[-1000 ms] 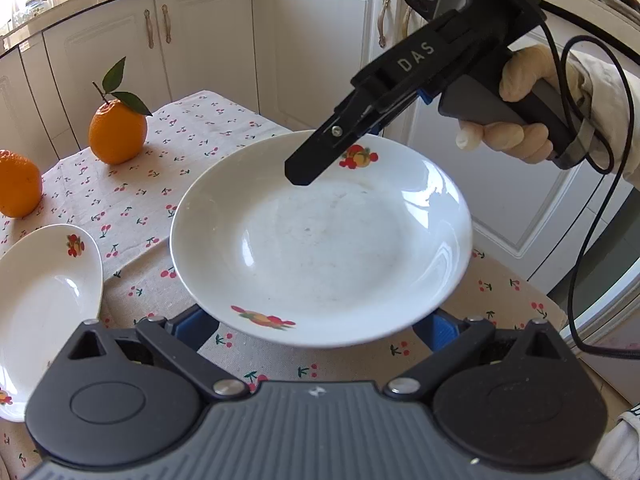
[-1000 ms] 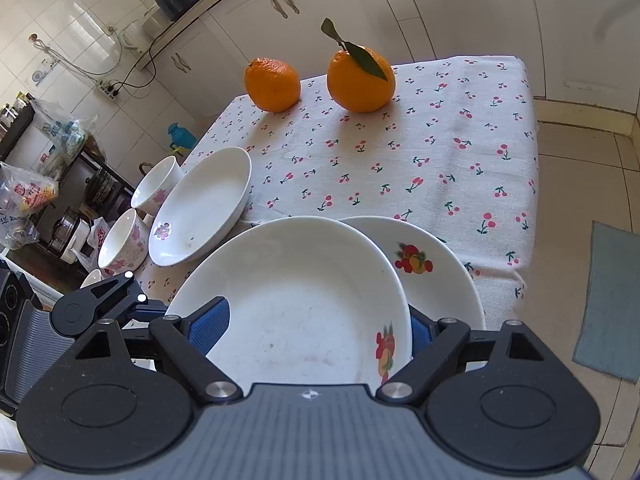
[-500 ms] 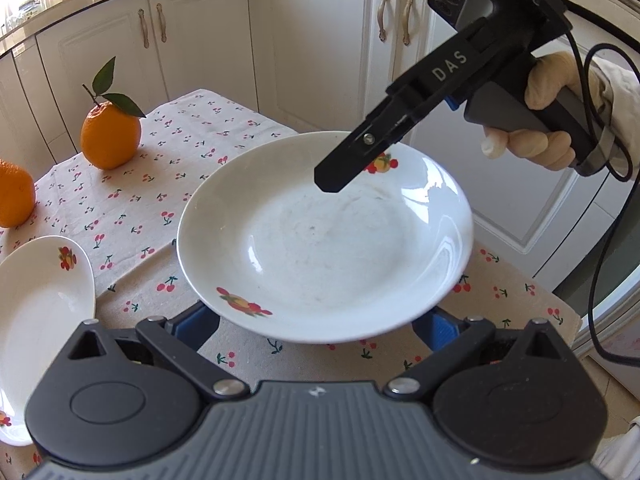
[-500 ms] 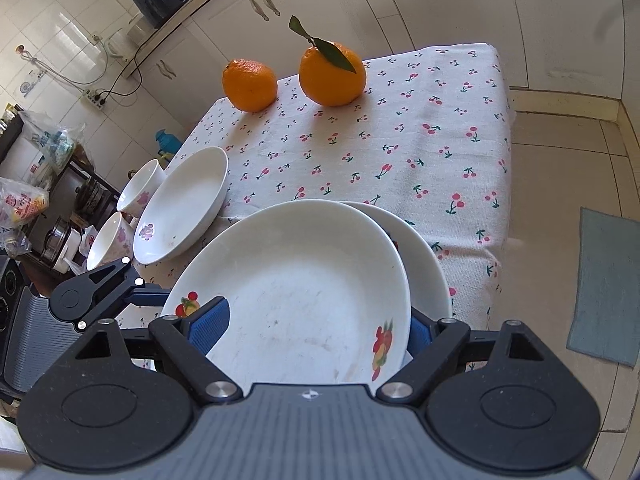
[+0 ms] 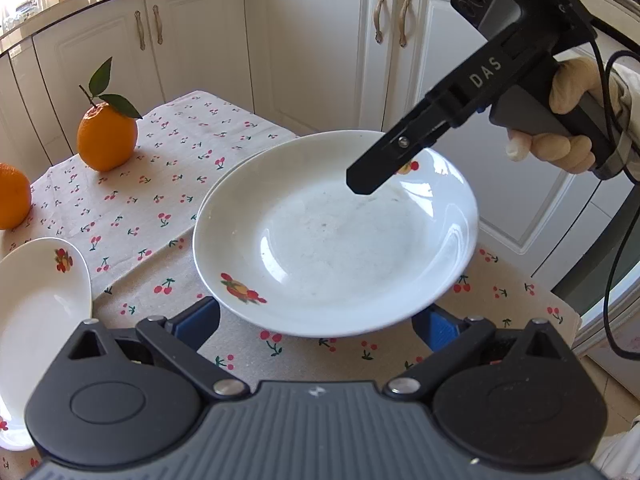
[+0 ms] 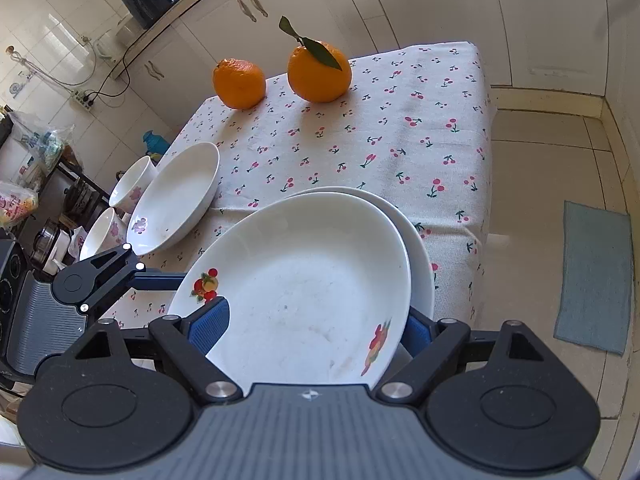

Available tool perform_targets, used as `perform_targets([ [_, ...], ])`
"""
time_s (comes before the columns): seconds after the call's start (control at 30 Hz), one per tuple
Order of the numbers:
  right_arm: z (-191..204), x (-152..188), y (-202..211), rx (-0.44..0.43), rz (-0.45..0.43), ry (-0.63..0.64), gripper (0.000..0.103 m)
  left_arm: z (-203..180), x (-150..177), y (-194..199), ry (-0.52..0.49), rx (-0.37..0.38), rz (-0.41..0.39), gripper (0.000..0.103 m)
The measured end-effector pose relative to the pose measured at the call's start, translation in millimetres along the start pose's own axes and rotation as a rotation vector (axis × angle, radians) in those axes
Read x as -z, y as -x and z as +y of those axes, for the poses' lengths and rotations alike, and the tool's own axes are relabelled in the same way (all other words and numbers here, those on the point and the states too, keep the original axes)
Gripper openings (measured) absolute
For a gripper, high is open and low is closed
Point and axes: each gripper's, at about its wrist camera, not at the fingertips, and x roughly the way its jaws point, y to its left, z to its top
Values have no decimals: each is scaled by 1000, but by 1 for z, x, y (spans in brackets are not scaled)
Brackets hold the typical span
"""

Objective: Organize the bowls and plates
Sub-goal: 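Lower the held plate onto the stained plate with the right gripper, then open the right gripper and withdraw it from the stacked plates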

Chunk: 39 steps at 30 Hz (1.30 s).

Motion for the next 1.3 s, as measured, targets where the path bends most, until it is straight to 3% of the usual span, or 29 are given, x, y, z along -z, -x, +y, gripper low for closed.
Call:
perform_targets([
  [0.8, 26, 10, 10, 151, 15, 32, 93, -2, 4, 0, 10, -14, -13, 101],
  [1.3, 37, 23, 12, 184, 40, 31, 97, -5, 5, -1, 30, 2, -34, 101],
])
